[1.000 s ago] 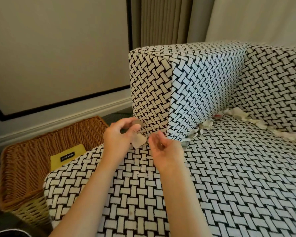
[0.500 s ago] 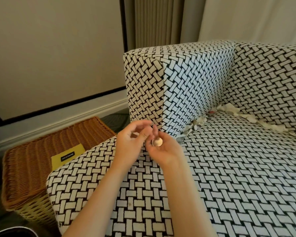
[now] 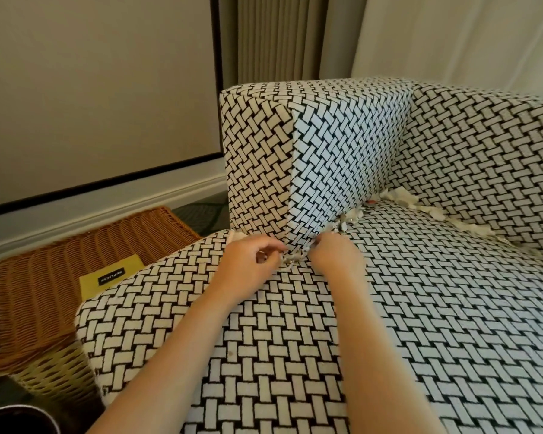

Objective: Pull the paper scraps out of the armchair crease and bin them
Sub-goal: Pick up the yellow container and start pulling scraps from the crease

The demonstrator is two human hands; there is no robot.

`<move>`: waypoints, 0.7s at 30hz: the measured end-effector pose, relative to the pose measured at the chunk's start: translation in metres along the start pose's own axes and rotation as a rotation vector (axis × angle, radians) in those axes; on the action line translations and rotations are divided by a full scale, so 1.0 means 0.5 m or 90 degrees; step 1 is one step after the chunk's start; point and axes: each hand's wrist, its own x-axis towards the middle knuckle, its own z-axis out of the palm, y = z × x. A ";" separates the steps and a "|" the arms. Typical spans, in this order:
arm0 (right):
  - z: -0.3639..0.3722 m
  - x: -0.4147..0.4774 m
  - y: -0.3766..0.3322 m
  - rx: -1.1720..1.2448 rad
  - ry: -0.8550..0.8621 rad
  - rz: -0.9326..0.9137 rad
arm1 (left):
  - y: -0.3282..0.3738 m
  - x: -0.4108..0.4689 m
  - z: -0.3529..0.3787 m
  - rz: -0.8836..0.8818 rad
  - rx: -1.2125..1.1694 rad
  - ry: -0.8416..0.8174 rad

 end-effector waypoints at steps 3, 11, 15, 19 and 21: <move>-0.012 0.011 0.011 -0.118 -0.031 -0.081 | -0.005 0.000 0.003 0.009 0.096 -0.165; 0.018 -0.021 0.034 -0.127 0.156 -0.194 | 0.045 0.042 0.056 -0.061 0.243 -0.104; 0.002 -0.005 0.057 0.434 0.073 -0.022 | 0.049 0.028 0.082 -0.064 0.237 0.019; -0.031 -0.016 0.083 1.141 -0.147 0.171 | 0.045 0.016 0.078 -0.009 0.163 0.082; -0.031 -0.023 0.076 1.165 -0.196 0.186 | 0.051 0.012 0.076 0.006 0.097 0.115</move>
